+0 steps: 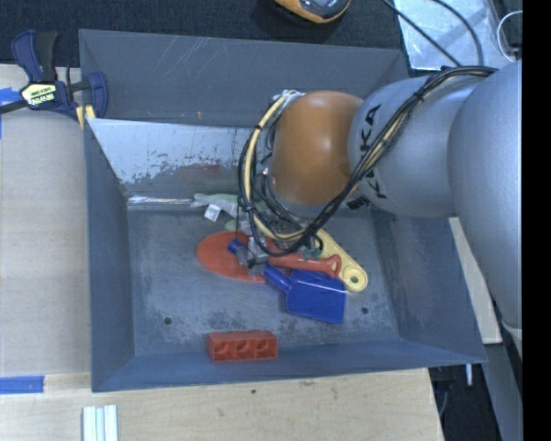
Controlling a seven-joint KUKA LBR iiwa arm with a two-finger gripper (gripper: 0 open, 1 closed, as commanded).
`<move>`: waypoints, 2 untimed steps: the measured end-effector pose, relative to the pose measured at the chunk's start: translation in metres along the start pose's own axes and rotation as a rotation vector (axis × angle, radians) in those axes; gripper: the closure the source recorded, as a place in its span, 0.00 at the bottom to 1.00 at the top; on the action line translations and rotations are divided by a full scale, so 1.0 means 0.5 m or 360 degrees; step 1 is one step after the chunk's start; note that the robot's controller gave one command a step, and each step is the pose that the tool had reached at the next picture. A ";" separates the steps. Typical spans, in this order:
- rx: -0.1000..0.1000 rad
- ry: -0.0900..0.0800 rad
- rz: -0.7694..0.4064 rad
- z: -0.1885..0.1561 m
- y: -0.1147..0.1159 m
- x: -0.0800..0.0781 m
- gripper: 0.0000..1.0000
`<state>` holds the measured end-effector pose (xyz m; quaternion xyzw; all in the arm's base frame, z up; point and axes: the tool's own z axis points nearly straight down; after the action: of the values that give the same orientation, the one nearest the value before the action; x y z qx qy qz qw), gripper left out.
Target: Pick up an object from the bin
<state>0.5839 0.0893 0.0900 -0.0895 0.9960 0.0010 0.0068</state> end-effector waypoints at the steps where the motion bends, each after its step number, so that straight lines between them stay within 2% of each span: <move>1: 0.0000 0.0008 0.0001 -0.022 0.000 0.002 1.00; 2: 0.0001 0.0005 0.0001 -0.065 0.000 0.002 1.00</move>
Offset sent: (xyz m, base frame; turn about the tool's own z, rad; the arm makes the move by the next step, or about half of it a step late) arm 0.0001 0.0001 0.0605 0.0000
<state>0.5827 0.0888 0.1226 -0.0892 0.9960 0.0007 0.0053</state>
